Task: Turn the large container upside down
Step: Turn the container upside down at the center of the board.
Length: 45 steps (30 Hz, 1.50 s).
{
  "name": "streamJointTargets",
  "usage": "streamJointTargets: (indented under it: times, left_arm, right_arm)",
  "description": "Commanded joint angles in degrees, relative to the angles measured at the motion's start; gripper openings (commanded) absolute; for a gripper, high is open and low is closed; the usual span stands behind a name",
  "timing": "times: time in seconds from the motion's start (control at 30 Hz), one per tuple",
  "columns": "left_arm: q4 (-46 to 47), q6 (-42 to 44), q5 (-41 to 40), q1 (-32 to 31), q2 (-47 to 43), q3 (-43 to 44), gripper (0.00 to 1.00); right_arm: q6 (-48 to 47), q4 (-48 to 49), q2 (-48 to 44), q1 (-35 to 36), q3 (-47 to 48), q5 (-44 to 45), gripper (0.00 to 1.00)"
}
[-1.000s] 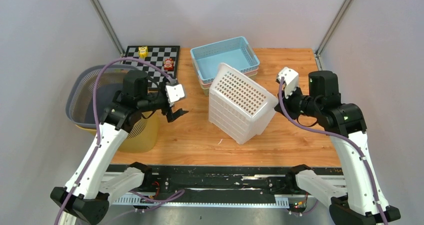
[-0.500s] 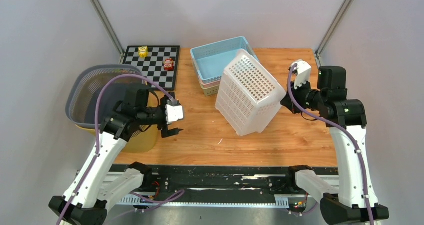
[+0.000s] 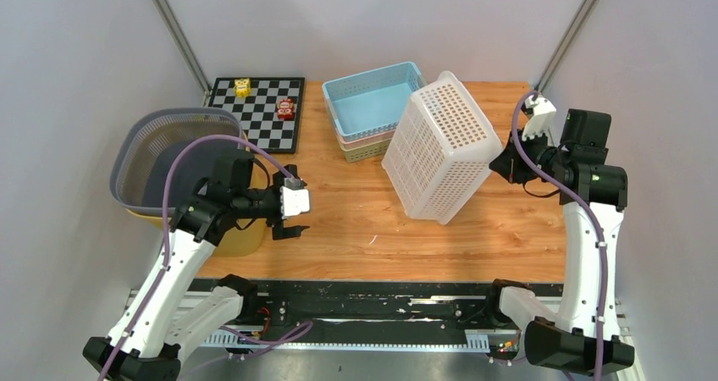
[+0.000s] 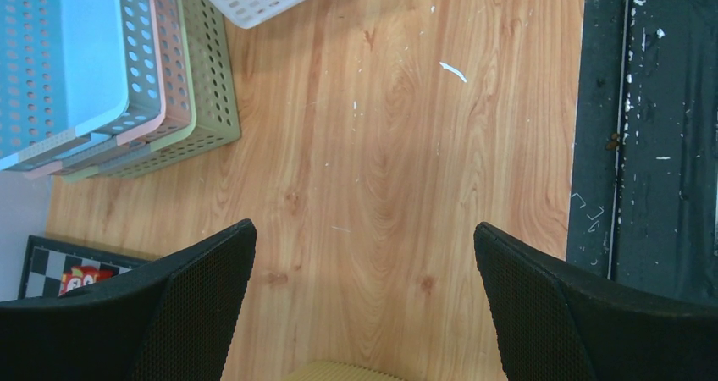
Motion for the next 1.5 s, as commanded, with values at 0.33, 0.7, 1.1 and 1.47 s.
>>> streamJointTargets:
  times: [0.33, 0.7, 1.1, 1.47]
  left_arm:
    - [0.34, -0.39, 2.35, 0.30, -0.46, -2.15, 1.00]
    - [1.15, -1.02, 2.60, 0.34, -0.42, -2.53, 1.00]
    - [1.41, -1.26, 2.96, 0.27, -0.10, -2.67, 1.00]
    - [1.20, -1.28, 3.39, 0.30, -0.12, -2.66, 1.00]
  right_arm:
    - [2.30, 5.27, 1.63, -9.70, -4.35, -11.31, 0.03]
    - [2.78, 5.44, 0.70, -15.46, -7.35, -12.81, 0.02]
    - [2.82, 5.40, 0.73, -21.45, -11.13, -15.81, 0.02]
    - [3.22, 4.89, 1.55, -27.48, -13.42, -19.59, 0.02]
